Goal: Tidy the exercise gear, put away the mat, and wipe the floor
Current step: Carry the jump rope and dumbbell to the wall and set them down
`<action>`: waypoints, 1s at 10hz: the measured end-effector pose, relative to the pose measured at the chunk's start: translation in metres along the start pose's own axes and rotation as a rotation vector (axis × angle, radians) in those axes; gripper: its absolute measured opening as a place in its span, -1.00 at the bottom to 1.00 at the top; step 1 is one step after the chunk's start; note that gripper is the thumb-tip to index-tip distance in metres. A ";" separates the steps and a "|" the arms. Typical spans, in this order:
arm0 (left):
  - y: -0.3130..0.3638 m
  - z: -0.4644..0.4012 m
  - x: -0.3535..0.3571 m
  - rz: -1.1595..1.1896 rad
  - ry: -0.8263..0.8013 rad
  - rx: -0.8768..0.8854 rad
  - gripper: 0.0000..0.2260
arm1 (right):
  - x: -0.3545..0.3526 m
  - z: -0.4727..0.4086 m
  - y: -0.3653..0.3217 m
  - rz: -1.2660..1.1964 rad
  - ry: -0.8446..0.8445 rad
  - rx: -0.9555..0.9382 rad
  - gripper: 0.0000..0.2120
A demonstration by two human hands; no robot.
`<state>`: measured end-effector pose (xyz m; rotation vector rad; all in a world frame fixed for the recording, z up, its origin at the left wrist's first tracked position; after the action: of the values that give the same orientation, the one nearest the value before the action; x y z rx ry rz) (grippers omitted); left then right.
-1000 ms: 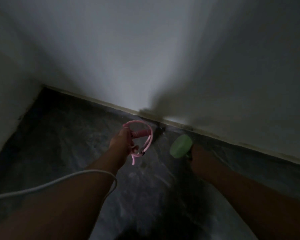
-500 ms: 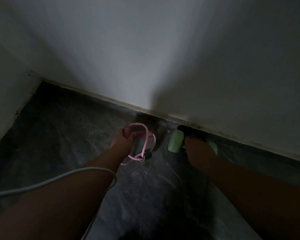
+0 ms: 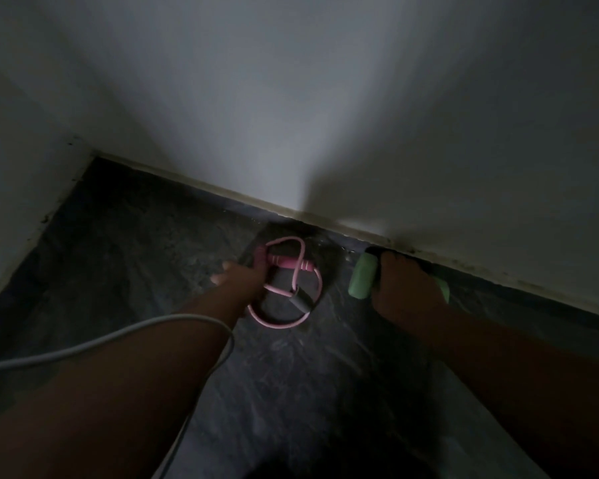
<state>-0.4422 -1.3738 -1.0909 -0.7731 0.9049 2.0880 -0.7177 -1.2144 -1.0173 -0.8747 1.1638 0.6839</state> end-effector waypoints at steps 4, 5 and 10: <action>-0.003 0.002 0.037 -0.186 -0.212 0.051 -0.19 | 0.002 0.032 -0.105 -0.028 -0.127 -0.629 -0.52; -0.011 -0.002 0.045 -0.102 -0.222 0.036 -0.10 | 0.013 0.047 -0.119 0.008 -0.257 -0.726 -0.46; 0.030 0.035 0.033 0.284 -0.244 0.046 -0.40 | 0.005 0.030 -0.102 0.177 -0.117 -0.528 -0.55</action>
<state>-0.4925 -1.3486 -1.0847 -0.3696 0.9665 2.3354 -0.6167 -1.2397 -0.9951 -1.1598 0.9738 1.2050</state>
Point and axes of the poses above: each hand's wrist, its own z-axis away from the middle knuckle, its own x-axis out of the palm, y = z × x, the point moved 8 cm from there along -z, towards the middle knuckle, and after that the axes turned 8 degrees about y, right-handed, at the moved point
